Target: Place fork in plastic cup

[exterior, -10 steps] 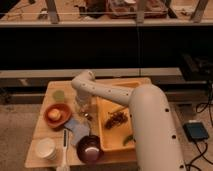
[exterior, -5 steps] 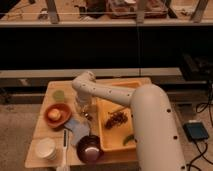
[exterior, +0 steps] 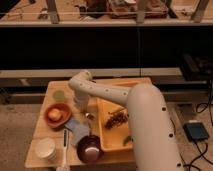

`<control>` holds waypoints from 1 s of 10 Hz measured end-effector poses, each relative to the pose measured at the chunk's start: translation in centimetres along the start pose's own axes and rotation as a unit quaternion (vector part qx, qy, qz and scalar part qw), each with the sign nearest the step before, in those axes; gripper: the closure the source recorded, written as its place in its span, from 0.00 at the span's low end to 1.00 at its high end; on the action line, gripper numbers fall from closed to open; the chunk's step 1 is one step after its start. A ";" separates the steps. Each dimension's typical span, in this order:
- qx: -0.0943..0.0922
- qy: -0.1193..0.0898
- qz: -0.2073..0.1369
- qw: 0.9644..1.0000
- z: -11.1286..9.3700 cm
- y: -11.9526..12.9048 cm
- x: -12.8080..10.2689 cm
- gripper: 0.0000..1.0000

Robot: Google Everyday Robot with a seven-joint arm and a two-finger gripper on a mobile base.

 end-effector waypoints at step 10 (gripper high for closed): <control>0.028 0.024 0.069 0.997 -7.0 3.2 0.0 0.91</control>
